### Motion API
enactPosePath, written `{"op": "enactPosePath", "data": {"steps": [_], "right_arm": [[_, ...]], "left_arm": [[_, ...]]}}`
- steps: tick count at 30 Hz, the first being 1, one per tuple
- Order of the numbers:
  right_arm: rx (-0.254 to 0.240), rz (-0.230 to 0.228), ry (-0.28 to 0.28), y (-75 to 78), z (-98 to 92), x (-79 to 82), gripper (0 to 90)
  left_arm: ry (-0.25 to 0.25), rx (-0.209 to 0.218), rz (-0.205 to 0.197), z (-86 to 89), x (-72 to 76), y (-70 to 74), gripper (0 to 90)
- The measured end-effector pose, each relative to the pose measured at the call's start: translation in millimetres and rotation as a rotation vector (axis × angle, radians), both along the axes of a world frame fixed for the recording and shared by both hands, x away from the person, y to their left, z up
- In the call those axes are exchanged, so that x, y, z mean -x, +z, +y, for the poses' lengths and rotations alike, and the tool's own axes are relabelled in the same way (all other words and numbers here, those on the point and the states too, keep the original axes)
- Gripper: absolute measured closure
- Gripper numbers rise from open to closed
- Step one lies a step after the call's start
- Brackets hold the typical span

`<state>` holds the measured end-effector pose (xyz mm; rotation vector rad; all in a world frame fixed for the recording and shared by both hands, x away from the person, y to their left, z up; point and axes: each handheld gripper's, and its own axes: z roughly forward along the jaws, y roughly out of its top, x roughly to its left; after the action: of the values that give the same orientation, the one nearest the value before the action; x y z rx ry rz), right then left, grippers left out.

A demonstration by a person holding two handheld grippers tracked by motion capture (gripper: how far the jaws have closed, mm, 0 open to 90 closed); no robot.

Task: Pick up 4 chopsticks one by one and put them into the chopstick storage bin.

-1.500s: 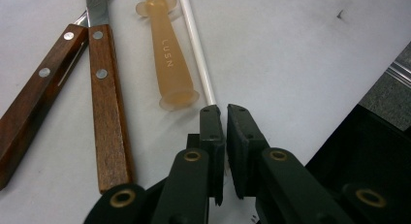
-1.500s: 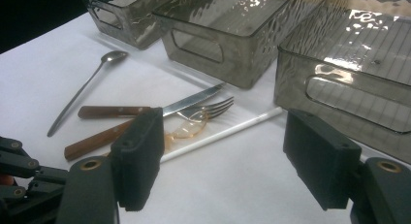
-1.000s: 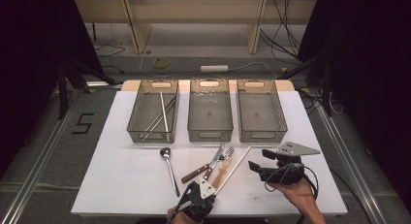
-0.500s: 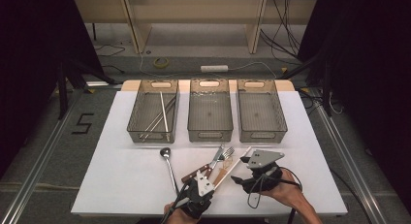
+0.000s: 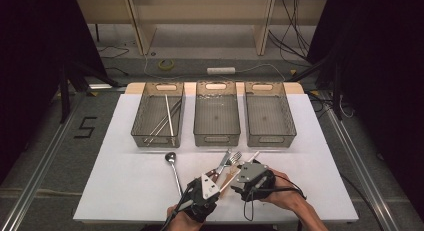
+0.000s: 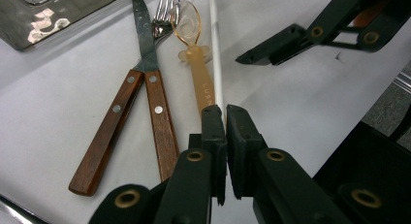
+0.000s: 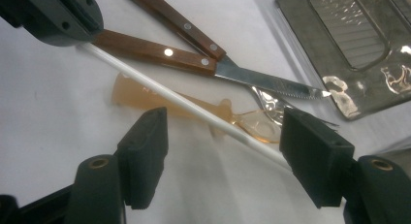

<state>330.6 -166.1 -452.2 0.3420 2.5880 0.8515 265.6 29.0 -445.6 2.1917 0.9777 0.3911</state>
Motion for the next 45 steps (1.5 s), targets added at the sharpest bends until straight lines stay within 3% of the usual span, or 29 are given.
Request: {"op": "enactPosePath", "data": {"steps": [10,17,24,31,38,41,45], "right_arm": [[0.097,-0.086,0.043,-9.2,13.3,1.1,38.1],[0.130,-0.141,0.068,-11.3,17.2,1.3,43.3],[0.137,-0.237,0.096,-9.8,19.5,4.3,56.4],[0.147,-0.268,0.142,-10.2,19.9,7.7,71.5],[0.218,-0.417,0.230,-5.5,18.7,10.2,79.4],[0.250,-0.502,0.242,-1.7,18.9,12.9,83.6],[0.240,-0.564,0.222,6.4,17.0,11.0,86.0]], "left_arm": [[-0.004,0.005,-0.013,-0.5,0.1,6.0,86.3],[-0.009,0.015,-0.023,0.0,-0.4,13.7,86.2],[-0.015,0.020,-0.037,-0.5,-0.4,18.2,86.2],[-0.012,0.040,-0.055,0.6,-1.2,22.6,86.1],[-0.015,0.077,-0.099,4.5,-2.4,31.5,84.5],[-0.037,0.100,-0.114,7.3,-1.8,36.2,68.9],[-0.034,0.152,-0.166,21.0,3.5,46.4,51.0]]}}
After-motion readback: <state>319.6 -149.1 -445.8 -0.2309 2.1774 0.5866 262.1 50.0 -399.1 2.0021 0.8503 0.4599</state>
